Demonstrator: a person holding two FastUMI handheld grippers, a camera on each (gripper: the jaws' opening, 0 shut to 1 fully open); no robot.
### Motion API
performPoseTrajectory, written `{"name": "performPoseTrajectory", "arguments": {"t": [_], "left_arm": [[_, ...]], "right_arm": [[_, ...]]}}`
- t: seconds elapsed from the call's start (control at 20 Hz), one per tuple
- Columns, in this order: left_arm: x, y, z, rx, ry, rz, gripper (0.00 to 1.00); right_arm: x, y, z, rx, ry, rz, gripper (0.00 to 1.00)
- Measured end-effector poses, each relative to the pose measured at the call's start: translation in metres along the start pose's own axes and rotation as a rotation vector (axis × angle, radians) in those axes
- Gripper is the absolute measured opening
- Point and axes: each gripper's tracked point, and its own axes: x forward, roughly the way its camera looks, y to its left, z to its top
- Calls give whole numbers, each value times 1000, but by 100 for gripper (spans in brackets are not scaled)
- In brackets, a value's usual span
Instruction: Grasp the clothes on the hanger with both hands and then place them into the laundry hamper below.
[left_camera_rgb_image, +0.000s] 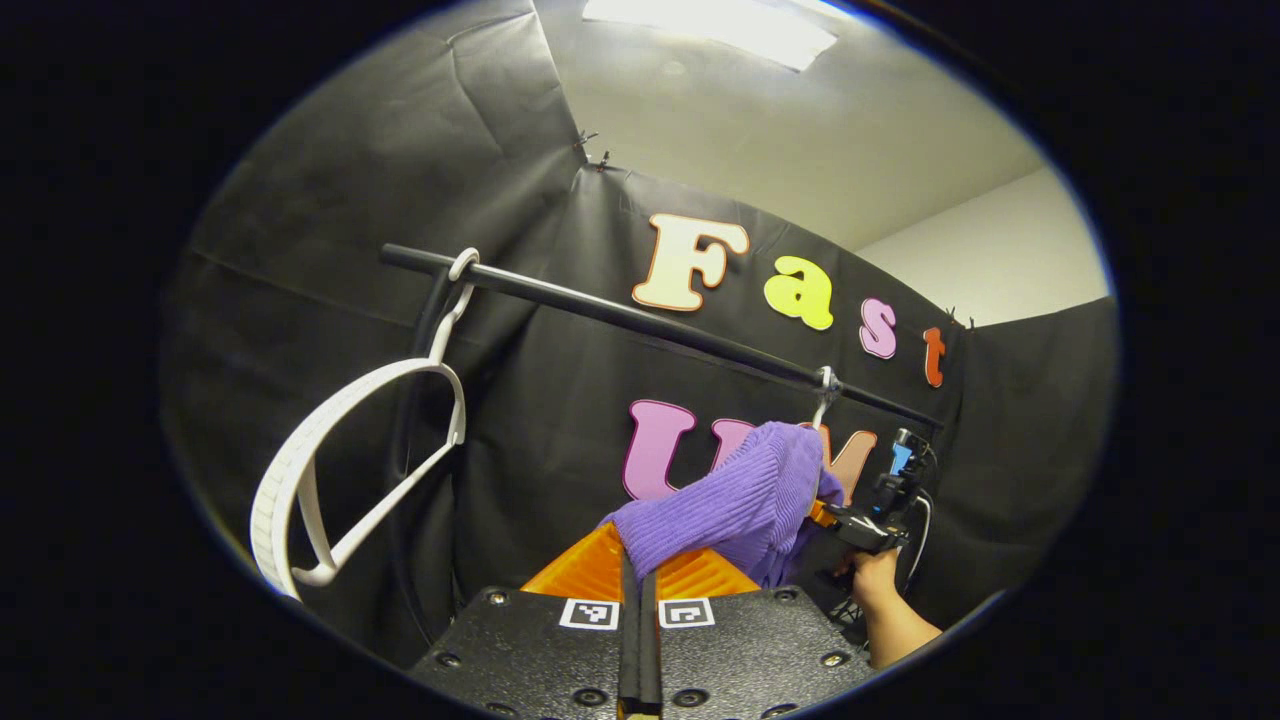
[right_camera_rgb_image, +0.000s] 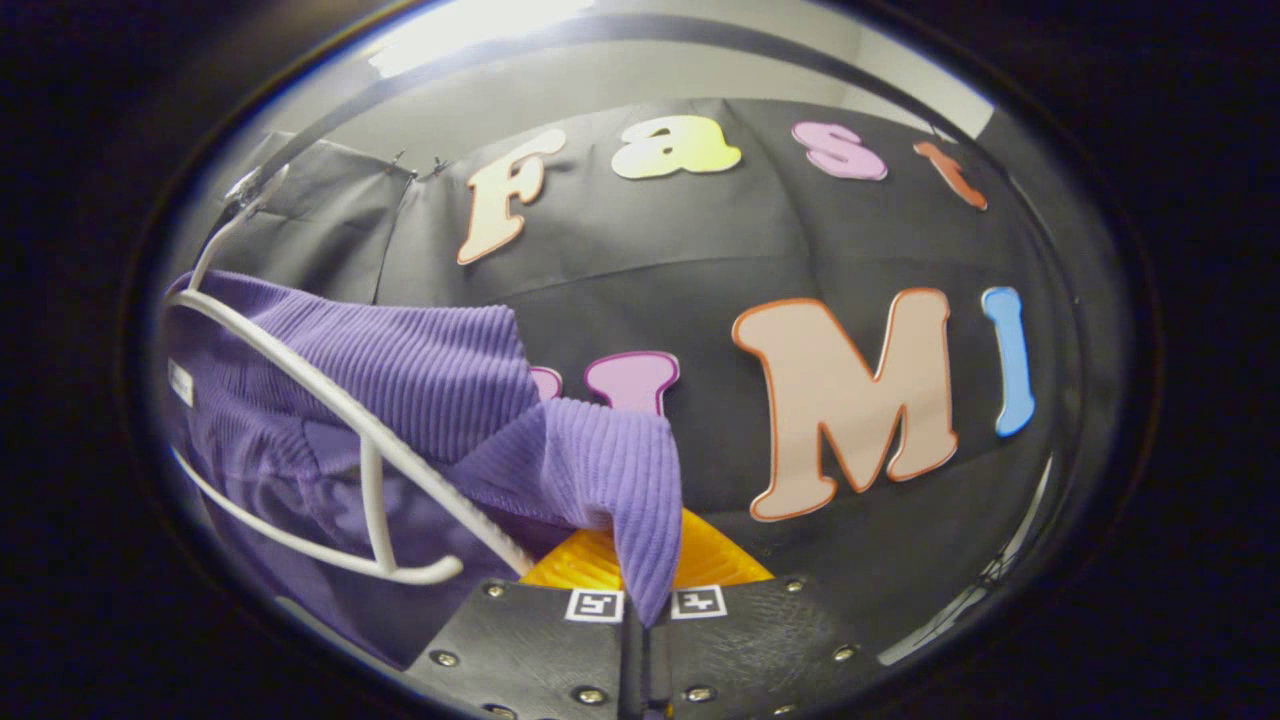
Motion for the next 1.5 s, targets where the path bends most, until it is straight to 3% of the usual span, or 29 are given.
{"name": "performPoseTrajectory", "arguments": {"t": [0.3,0.6,0.85,0.9,1.0,1.25,1.5], "left_arm": [[16,-1,-41,36,58,-13,0],[22,-18,-113,94,128,-43,0],[18,-35,-138,143,121,-71,0],[17,-40,-141,145,105,-79,0],[18,-43,-151,171,93,-75,0],[24,-54,-197,179,129,-79,0],[28,-62,-210,245,102,-71,0]], "right_arm": [[-4,4,-52,47,47,23,3],[-44,18,-86,-5,26,11,3],[-89,25,-86,12,-38,-6,3],[-97,25,-85,27,-50,-14,8],[-112,32,-80,61,-68,-10,8],[-145,47,-93,36,-74,-12,8],[-164,52,-105,18,-65,-4,8]]}}
